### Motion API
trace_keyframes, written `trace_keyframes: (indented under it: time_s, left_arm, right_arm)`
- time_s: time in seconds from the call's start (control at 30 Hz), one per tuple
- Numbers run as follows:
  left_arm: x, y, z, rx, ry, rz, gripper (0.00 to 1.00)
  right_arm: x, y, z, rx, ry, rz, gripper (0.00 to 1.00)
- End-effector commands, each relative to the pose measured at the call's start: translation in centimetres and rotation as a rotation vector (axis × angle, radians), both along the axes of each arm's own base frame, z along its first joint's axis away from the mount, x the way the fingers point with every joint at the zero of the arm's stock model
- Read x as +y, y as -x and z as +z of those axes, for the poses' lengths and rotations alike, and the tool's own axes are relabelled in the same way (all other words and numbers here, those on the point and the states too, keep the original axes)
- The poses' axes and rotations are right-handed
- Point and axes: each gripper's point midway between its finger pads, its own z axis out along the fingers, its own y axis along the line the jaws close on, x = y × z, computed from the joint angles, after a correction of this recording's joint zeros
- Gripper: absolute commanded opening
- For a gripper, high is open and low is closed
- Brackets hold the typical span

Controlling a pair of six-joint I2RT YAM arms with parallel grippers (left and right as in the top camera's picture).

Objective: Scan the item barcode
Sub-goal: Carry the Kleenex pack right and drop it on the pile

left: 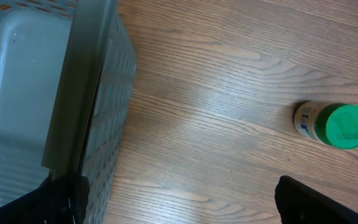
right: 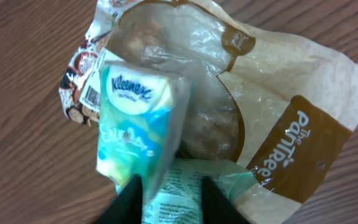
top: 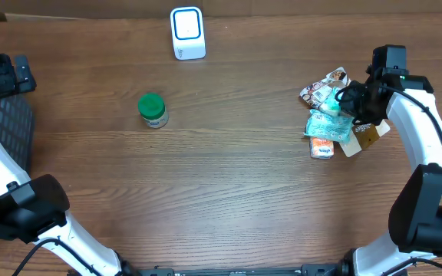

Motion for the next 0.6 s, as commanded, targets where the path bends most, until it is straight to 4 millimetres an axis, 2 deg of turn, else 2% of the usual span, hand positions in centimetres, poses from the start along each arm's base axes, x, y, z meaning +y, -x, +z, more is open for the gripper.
trace_keyframes:
  time_s: [0.0,0.1,0.2,0.43,0.57]
  left_arm:
    - [0.1,0.3,1.5,-0.037,-0.030,-0.015,0.99]
    - [0.1,0.3,1.5,-0.037,-0.030,-0.015,1.00]
    - [0.1,0.3,1.5,-0.037,-0.030,-0.015,1.00]
    - [0.1,0.3,1.5,-0.037,-0.030,-0.015,1.00]
    - [0.1,0.3,1.5,-0.037,-0.030,-0.015,1.00]
  right_arm:
    - [0.2,0.0,0.0,0.001,-0.008,-0.003,0.32]
    - [0.2,-0.1,0.7,0.002,-0.009,-0.003,0.37]
    - [0.2,-0.2,2.2,0.002,-0.008,-0.003,0.46]
    - [0.3,-0.3,7.1,-0.003,-0.014,0.000,0.46]
    - [2.7,-0.4,10.1,-0.034,-0.145,0.049,0.52]
